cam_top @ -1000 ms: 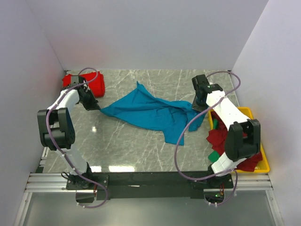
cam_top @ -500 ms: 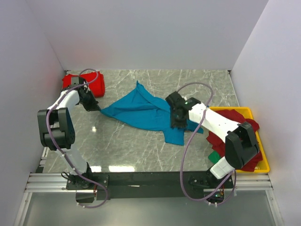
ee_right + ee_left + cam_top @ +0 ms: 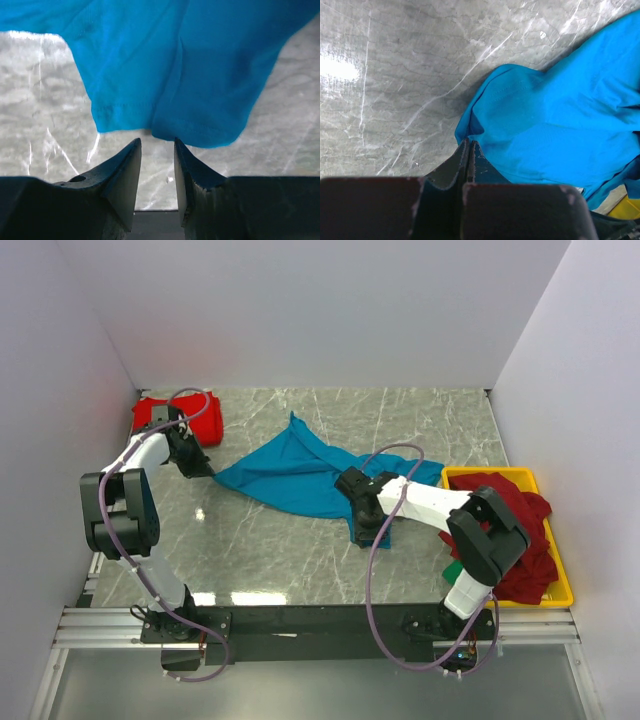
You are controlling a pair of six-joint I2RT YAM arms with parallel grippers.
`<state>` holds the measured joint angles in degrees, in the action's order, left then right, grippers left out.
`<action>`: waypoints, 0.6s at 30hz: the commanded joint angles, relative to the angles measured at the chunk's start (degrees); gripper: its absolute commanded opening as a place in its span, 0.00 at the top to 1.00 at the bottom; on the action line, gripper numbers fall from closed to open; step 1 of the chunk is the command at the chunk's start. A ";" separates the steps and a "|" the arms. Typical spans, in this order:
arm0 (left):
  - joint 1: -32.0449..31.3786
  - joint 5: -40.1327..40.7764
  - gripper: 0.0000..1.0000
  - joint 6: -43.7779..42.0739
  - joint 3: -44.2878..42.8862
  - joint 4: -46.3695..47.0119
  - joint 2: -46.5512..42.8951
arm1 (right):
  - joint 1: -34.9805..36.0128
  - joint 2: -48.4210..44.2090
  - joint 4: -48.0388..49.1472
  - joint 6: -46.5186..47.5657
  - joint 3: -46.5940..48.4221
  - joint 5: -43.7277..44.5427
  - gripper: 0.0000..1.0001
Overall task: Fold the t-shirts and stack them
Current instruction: Flatten the tshirt out
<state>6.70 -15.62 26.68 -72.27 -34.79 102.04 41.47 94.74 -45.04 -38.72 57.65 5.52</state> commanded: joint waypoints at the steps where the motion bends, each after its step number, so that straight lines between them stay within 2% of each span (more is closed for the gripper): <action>1: 0.25 -1.26 0.99 -0.57 0.29 1.21 -2.02 | 0.71 1.59 2.67 -1.80 0.53 1.95 0.60; 13: 0.24 -1.26 0.99 -0.57 0.11 1.04 -2.37 | 0.71 3.35 0.56 -3.55 1.68 6.61 0.63; 18: 0.24 -1.26 0.99 -0.57 0.20 1.12 -2.28 | 0.54 3.17 1.44 -3.64 1.24 6.52 0.73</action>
<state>6.72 -15.66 26.65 -72.23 -34.70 102.04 41.98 97.54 -44.14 -41.50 58.19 8.73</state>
